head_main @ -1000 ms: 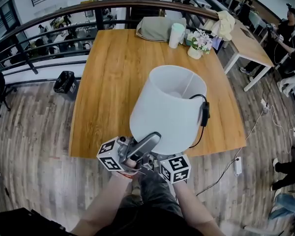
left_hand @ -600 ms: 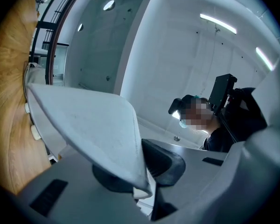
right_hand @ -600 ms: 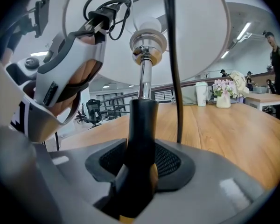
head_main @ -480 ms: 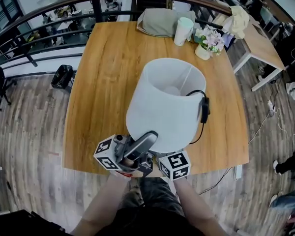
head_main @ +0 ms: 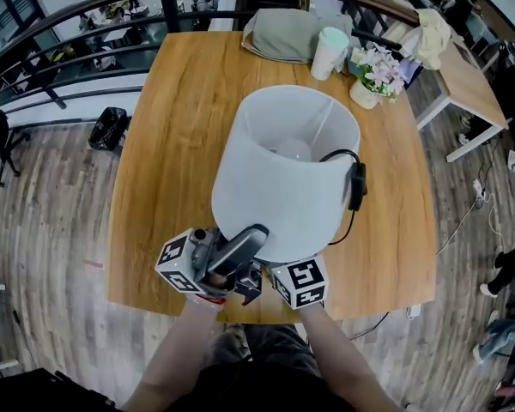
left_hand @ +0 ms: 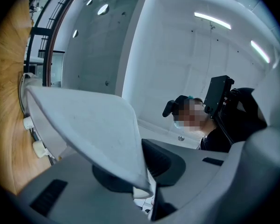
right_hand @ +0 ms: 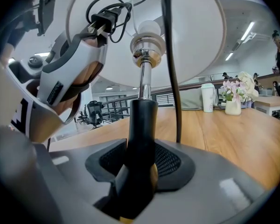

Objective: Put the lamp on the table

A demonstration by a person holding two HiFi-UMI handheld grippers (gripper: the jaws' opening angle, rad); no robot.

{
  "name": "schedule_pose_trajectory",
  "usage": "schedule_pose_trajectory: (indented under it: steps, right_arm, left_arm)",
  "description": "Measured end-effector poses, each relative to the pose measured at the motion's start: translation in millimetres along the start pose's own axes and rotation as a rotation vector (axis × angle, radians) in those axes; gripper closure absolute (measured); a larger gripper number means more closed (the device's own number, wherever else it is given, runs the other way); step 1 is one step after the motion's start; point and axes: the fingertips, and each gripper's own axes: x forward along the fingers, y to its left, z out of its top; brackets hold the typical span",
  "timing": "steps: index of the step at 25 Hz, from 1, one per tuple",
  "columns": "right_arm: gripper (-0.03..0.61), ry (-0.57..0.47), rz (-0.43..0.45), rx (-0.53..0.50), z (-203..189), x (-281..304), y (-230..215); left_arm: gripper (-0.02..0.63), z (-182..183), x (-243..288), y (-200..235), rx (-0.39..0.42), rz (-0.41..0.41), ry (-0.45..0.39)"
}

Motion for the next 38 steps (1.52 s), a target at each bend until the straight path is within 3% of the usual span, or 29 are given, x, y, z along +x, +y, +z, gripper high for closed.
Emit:
schedule_pose_trajectory:
  steps: [11,20,38]
  right_arm:
    - [0.39,-0.003,0.018,-0.036,5,17,0]
    - [0.385,0.016,0.003,0.017,-3,8,0]
    - [0.385,0.02,-0.057,0.004,-13,-24,2]
  left_arm:
    - [0.561,14,-7,6,0.025,0.0,-0.026]
    - [0.561,8,-9,3,0.023,0.005,-0.019]
    - [0.554,-14,-21,-17,0.028,0.003,0.019]
